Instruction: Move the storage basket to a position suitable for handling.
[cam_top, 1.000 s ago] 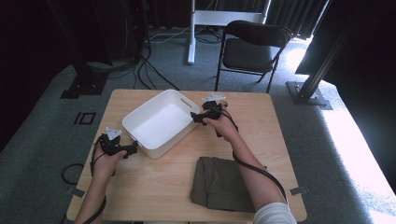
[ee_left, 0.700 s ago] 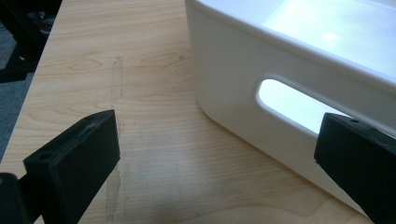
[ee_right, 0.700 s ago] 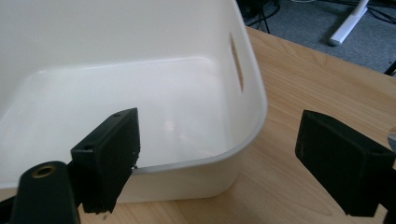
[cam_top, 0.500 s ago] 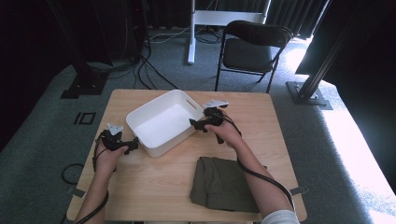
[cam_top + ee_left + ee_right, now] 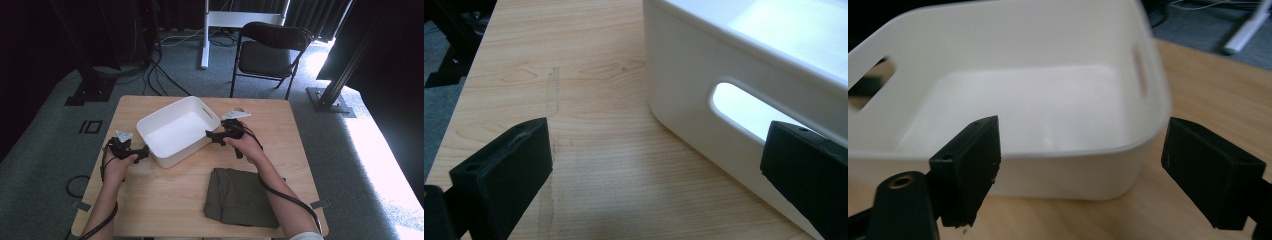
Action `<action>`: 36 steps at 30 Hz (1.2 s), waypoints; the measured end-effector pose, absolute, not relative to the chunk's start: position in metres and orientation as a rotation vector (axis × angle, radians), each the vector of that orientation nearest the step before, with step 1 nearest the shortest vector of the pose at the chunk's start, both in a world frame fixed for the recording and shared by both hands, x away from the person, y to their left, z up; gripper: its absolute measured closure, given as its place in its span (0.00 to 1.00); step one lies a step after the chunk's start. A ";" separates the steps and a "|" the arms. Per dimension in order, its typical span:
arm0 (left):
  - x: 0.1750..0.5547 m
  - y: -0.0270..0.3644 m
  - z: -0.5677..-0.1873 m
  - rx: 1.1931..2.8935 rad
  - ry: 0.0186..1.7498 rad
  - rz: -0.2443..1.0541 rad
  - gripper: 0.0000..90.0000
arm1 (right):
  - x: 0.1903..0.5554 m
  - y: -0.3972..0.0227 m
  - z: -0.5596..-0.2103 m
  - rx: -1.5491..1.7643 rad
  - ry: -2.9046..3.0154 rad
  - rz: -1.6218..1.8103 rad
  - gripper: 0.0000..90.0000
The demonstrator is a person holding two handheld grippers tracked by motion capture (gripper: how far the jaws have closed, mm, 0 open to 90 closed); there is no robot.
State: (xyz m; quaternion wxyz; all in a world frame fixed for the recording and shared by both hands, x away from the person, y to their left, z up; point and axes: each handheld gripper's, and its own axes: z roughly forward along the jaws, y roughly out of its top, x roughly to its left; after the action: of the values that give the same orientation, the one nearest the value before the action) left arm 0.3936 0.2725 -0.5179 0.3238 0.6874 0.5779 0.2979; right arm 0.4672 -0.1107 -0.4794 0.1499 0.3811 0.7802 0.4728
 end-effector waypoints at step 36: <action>0.415 0.266 -0.517 1.810 1.536 0.802 0.01 | 0.476 -0.133 -0.502 1.190 2.215 1.224 0.18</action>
State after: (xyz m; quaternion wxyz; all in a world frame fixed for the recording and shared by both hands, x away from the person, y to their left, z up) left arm 0.4152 0.2658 -0.5172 0.3127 0.6861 0.5822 0.3041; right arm 0.4764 -0.1333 -0.5019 0.1717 0.4191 0.7803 0.4313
